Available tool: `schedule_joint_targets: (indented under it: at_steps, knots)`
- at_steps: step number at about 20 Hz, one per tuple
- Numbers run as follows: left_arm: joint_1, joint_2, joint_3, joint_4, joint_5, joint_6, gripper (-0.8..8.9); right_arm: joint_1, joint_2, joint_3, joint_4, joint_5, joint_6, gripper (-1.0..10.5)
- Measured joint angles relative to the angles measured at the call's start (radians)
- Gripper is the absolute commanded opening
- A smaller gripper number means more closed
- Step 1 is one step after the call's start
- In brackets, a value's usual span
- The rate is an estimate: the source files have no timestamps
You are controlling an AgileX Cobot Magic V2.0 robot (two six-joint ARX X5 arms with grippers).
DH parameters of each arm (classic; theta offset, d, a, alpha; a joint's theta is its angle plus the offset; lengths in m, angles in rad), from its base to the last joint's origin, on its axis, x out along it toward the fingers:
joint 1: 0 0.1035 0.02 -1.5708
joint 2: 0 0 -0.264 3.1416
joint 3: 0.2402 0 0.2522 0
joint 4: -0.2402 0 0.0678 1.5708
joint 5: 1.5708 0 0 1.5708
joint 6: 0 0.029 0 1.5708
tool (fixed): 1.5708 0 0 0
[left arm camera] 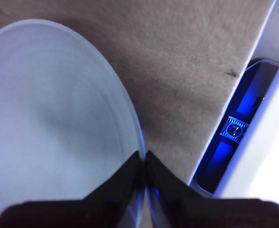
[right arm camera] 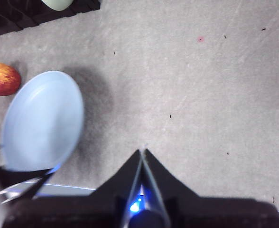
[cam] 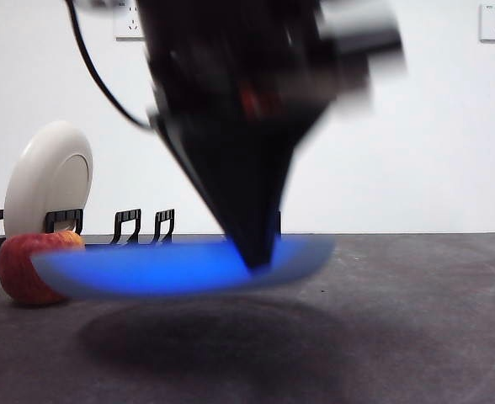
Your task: Take the blue plate from the plate rack,put the plate on the table,take the apple from the table,put the apple in the plate
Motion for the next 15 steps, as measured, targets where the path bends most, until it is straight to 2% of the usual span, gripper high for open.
schedule_joint_targets:
  at_steps: [4, 8, 12, 15]
  knots:
    - [0.001, 0.121, 0.000, 0.037, -0.004, -0.006, -0.06, 0.000, 0.000, 0.000, 0.000, 0.000, 0.000, 0.0]
    - [0.001, 0.129, 0.000, 0.023, -0.007, -0.059, 0.12, 0.000, 0.000, 0.000, -0.001, 0.000, 0.000, 0.0]
    - [0.003, 0.124, 0.001, -0.013, 0.001, -0.096, 2.23, 0.000, 0.000, 0.000, -0.001, 0.000, 0.000, 0.0]
    - [0.004, 0.122, 0.034, -0.071, 0.002, -0.109, 2.93, 0.000, 0.000, 0.000, -0.001, 0.000, 0.000, 0.0]
